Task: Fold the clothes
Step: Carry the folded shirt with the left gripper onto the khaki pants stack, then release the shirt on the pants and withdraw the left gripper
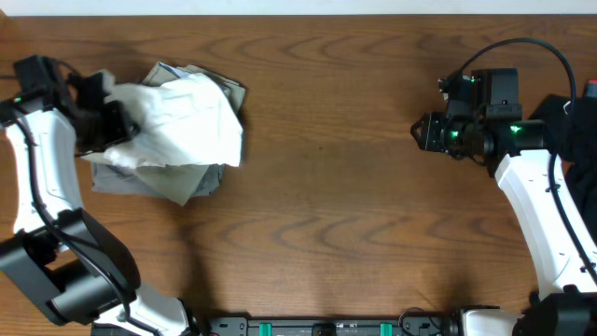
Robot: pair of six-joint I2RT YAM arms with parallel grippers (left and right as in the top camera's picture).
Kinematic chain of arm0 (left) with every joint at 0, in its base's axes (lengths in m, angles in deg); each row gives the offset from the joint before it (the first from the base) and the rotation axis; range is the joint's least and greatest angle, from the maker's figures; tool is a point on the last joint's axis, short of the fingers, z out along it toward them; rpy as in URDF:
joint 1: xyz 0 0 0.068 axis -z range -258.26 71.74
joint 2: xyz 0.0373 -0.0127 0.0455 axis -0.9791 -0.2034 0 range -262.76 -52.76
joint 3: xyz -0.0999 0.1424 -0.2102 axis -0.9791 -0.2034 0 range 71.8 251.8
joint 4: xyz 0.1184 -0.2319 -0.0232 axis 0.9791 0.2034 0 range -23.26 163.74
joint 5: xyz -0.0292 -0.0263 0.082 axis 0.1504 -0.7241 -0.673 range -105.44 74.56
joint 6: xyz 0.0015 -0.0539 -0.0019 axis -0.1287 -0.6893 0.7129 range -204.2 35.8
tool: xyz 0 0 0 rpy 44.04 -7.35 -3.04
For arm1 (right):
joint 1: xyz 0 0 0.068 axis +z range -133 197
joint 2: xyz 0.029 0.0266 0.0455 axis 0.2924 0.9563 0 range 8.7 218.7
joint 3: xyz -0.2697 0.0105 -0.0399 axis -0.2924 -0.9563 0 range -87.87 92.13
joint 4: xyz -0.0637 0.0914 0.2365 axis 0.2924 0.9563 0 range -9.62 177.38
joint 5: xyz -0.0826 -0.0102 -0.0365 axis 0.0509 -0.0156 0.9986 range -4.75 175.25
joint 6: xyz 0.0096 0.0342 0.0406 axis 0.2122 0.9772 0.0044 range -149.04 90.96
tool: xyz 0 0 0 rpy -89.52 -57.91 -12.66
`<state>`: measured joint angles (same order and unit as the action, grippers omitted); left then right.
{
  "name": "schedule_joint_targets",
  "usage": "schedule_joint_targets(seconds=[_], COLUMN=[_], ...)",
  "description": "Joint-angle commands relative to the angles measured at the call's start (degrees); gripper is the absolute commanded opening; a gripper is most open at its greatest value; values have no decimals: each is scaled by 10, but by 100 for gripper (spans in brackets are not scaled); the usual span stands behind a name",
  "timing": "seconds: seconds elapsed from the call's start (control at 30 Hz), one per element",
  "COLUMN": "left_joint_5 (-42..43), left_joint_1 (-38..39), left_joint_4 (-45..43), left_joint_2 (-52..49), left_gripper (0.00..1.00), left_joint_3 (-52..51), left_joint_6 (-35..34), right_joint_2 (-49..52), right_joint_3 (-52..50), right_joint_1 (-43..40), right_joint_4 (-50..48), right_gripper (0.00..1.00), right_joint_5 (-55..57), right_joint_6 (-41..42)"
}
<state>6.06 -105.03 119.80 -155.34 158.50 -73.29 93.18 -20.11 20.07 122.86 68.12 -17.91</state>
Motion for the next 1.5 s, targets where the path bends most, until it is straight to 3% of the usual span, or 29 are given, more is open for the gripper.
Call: schedule_joint_targets(seconds=[0.0, 0.03, 0.1, 0.23, 0.27, 0.33, 0.37, 0.43, 0.47, 0.67, 0.8, 1.07, 1.13, 1.2, 1.27, 1.33, 1.47], left_joint_5=[-62, -62, -61, 9, 45, 99, 107, 103, 97, -4, -128, -113, -113, -113, -112, -101, -40], left_joint_1=[-30, -38, -50, -68, -68, -60, -53, -34, -23, 33, 24, 17, 22, 23, 23, 23, 25], left_joint_4=[4, 8, 12, 10, 6, 2, 4, 14, 19, 0, -69, -106, -103, -91, -68, -40, 21], left_joint_2=[6, 13, 29, 90, 107, 130, 137, 140, 138, 89, 32, -45, -44, -35, -16, 11, 90], left_gripper=[87, 96, 99, 100, 95, 69, 43, 8, 6, 6, 6, 7, 17, 37, 51, 57, 58], left_joint_3=[3, 8, 18, 33, 33, 33, 33, 32, 30, -33, -82, -94, -93, -86, -69, -46, 12], left_joint_6=[-27, -31, -43, -46, -46, -45, -41, -25, -18, -4, -91, -119, -119, -119, -122, -123, -105], right_joint_2=[2, 2, 2, 2, 2, 2, 2, 2, 2, 2, 2, 2, 2, 2, 2, 1, -18], right_joint_3=[2, 2, 2, 2, 2, 2, 2, 2, 2, 2, 2, 2, 2, 2, 2, 2, 14], right_joint_1=[4, 4, 4, 4, 4, 4, 4, 4, 4, 5, 7, 11, 11, 11, 11, 11, 11], right_joint_4=[4, 6, 6, 6, 5, 1, -3, -10, -12, -9, -8, -16, -19, -20, -25, -34, -49], right_gripper=[34, 34, 34, 35, 35, 36, 36, 36, 37, 38, 38, 38, 39, 39, 40, 42, 44], right_joint_5=[-3, -3, -3, -3, -2, -2, -2, -2, -3, -3, -13, -9, -9, -9, -9, -20, -61], right_joint_6=[9, 9, 9, 9, 9, 8, 8, 9, 9, 20, 21, 21, 20, 16, 8, -14, -103])
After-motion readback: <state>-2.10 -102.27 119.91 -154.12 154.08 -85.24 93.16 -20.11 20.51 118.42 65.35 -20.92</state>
